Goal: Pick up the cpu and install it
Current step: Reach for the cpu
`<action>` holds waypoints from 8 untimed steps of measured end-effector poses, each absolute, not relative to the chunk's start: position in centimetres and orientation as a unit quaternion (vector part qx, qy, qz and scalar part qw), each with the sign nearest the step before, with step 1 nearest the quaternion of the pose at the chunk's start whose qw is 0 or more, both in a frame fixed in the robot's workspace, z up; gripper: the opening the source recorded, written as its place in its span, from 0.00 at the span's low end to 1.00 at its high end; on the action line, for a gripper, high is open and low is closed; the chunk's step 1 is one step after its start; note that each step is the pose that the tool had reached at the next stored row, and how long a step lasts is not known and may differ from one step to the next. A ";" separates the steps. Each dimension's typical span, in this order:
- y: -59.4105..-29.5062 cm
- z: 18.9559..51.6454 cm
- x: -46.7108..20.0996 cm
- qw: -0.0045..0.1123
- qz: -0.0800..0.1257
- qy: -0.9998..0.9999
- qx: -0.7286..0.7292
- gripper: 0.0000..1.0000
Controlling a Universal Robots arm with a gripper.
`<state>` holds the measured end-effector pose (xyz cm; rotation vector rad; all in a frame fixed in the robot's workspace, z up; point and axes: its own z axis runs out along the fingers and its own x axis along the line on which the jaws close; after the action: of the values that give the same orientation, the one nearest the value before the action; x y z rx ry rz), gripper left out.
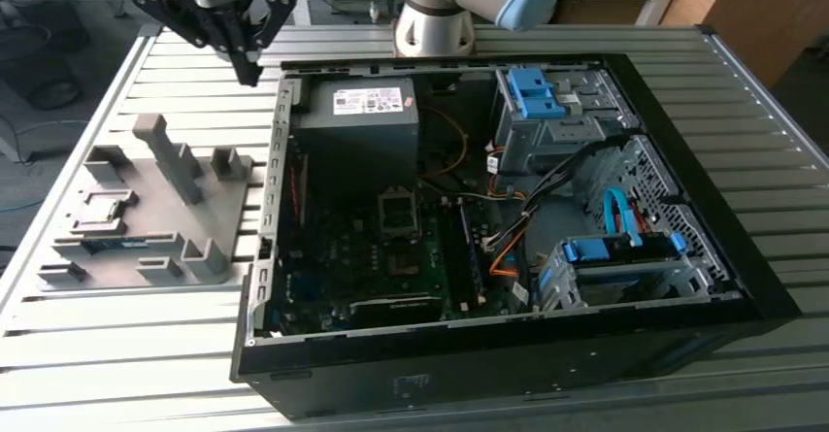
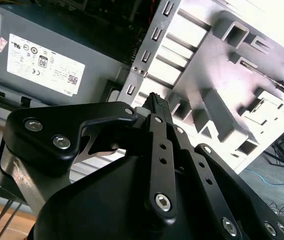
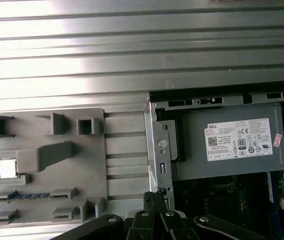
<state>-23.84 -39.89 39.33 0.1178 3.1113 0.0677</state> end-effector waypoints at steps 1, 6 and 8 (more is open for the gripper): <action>-39.9 39.3 -24.1 0.014 0.022 0.999 0.038 0.10; -39.9 39.3 -25.4 0.014 0.022 0.999 0.038 0.10; -39.9 39.3 -26.0 0.014 0.022 0.999 0.038 0.10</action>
<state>-25.97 -39.89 39.33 0.1178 3.1111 0.0677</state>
